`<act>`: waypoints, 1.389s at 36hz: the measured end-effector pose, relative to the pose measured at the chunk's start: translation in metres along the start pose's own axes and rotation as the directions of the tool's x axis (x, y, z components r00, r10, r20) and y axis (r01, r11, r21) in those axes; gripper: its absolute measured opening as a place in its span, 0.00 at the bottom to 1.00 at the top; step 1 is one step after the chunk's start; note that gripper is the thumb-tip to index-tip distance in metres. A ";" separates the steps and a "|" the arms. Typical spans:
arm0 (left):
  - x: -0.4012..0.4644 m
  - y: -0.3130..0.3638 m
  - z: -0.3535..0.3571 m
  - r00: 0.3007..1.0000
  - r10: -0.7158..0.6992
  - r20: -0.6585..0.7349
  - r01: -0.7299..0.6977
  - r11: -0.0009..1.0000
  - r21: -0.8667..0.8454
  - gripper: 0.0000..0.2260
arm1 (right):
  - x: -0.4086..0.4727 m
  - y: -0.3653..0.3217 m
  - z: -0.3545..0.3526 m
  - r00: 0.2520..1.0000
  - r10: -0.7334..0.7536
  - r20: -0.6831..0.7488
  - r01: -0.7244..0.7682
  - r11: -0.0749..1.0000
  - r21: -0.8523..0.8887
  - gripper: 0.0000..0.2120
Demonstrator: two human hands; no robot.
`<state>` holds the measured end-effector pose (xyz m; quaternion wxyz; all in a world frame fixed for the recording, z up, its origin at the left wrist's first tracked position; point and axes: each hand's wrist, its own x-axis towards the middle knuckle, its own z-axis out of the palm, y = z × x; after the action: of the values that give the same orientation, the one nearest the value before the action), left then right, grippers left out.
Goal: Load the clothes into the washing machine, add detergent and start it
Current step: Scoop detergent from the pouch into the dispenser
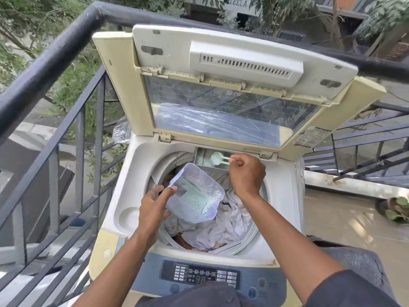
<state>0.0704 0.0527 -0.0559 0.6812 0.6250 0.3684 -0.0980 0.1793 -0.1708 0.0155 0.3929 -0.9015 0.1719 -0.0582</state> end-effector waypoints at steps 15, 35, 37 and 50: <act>-0.010 0.007 0.006 1.000 0.021 0.017 -0.021 1.000 -0.016 0.33 | 0.002 0.017 -0.017 0.991 -0.125 -0.051 0.121 0.990 -0.077 0.06; -0.012 0.008 0.001 1.000 0.021 0.016 -0.021 1.000 -0.004 0.34 | 0.001 0.015 -0.016 0.868 -0.496 0.021 0.488 0.846 -0.213 0.06; -0.013 0.009 0.001 0.999 0.031 0.019 -0.031 1.000 -0.004 0.33 | 0.001 0.014 -0.014 0.867 -0.497 0.037 0.493 0.846 -0.205 0.05; -0.006 0.005 -0.006 0.999 0.033 0.008 -0.033 0.999 -0.004 0.35 | -0.014 0.006 -0.027 0.842 -0.538 -0.039 0.530 0.839 -0.121 0.07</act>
<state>0.0667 0.0568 -0.0483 0.6854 0.6293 0.3556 -0.0883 0.1581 -0.1882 0.0301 0.3066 -0.9304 -0.0694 -0.1885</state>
